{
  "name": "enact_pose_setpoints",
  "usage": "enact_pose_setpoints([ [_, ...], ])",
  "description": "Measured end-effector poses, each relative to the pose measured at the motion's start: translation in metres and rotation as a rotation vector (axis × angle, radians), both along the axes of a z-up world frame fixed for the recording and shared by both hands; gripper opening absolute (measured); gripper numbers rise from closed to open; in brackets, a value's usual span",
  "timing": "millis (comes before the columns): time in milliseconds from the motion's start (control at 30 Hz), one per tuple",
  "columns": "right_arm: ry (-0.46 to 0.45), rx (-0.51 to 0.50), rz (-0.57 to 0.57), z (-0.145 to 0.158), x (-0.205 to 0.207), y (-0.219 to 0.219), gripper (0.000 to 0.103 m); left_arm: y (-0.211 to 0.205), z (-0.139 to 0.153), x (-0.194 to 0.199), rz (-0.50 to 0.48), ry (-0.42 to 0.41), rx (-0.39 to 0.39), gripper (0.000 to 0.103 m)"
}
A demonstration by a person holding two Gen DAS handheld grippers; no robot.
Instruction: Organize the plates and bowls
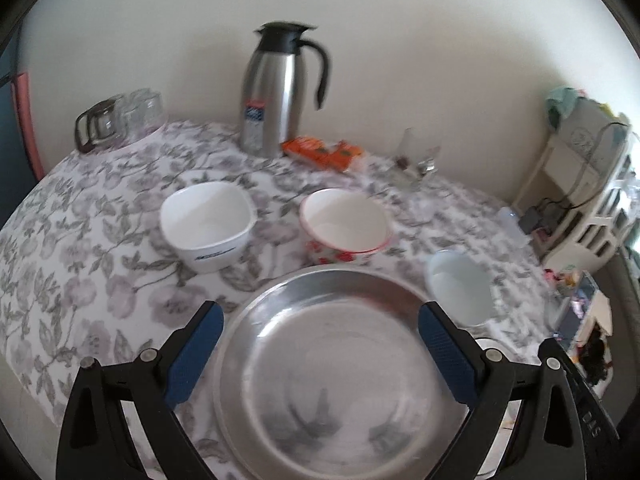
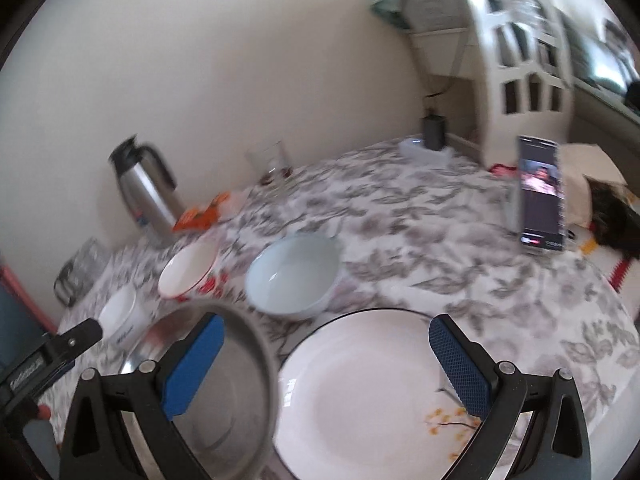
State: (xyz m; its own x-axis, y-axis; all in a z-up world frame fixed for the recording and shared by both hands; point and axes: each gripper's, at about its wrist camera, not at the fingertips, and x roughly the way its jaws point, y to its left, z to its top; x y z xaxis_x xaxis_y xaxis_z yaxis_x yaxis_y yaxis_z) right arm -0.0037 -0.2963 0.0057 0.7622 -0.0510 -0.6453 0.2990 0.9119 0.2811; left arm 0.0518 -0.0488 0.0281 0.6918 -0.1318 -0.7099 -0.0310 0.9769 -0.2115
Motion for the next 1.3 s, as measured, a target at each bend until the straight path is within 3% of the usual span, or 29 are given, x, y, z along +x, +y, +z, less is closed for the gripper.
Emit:
enact_pose_setpoints([
  [167,0.001,0.063,-0.061,0.002,-0.015,-0.034,0.103,-0.029,0.012,-0.011,-0.108,-0.024,-0.090,0.098],
  [400,-0.016,0.039,-0.128,0.004,-0.037,-0.077,0.103,-0.091,0.010,-0.026,-0.250,0.050,-0.122,0.098],
  [633,-0.015,0.057,-0.137,-0.004,-0.053,-0.110,0.103,-0.132,-0.002,-0.043,-0.310,0.111,-0.123,0.098],
  [867,0.025,0.125,-0.093,-0.029,-0.059,-0.126,0.097,-0.149,-0.031,-0.050,-0.293,0.267,-0.193,0.098],
  [1067,0.063,0.179,-0.079,-0.050,-0.061,-0.134,0.085,-0.162,-0.051,-0.059,-0.259,0.344,-0.189,0.090],
  [1133,0.068,0.191,-0.066,-0.054,-0.060,-0.135,0.077,-0.162,-0.057,-0.060,-0.243,0.366,-0.190,0.089],
  [1300,0.103,0.238,-0.045,-0.071,-0.056,-0.135,0.065,-0.148,-0.070,-0.058,-0.150,0.418,-0.225,0.084],
])
